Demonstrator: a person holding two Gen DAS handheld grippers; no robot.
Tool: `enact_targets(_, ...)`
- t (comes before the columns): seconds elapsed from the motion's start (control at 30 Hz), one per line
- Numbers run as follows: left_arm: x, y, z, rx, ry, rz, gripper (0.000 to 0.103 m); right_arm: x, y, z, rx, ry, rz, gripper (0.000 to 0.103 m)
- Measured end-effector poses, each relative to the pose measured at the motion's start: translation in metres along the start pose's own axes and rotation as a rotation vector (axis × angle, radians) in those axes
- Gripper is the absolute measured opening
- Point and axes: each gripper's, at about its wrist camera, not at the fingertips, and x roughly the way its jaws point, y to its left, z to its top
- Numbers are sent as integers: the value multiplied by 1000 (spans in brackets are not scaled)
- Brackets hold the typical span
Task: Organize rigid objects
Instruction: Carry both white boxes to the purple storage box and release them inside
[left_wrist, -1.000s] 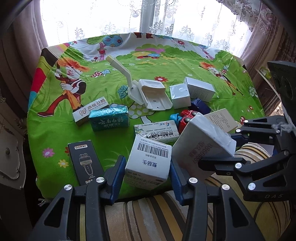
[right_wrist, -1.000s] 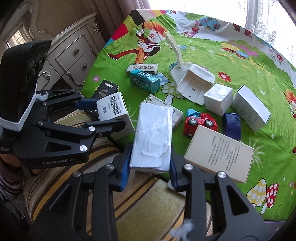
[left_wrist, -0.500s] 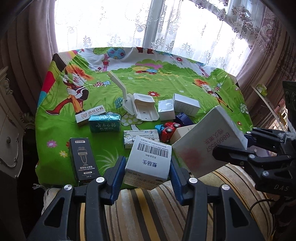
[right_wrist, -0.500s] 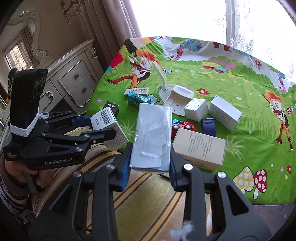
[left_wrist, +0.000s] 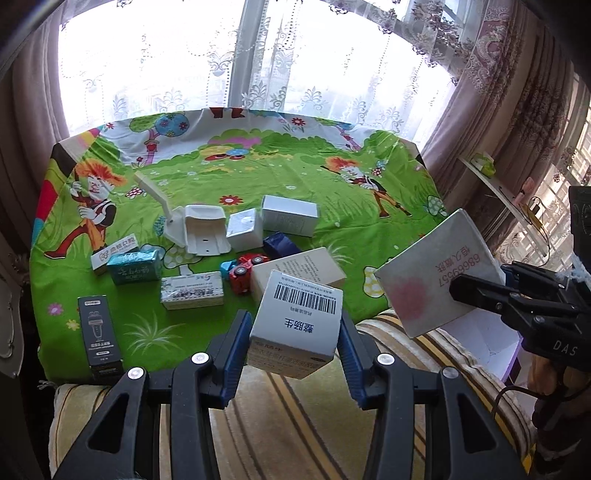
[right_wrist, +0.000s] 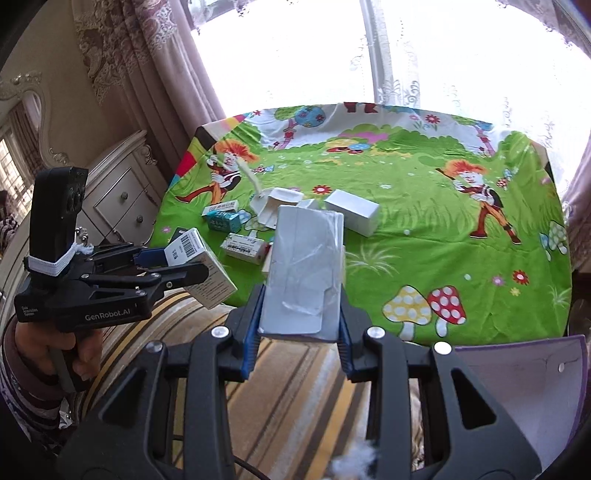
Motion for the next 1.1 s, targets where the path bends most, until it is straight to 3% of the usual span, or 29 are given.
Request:
enact_targets(0.53, 29, -109, 6, 127, 72, -190, 47, -62, -104, -53, 189, -40, -243, 39)
enact_targets(1.1, 71, -203, -6, 239, 212, -353, 47, -83, -163, -96, 326, -12, -363, 40)
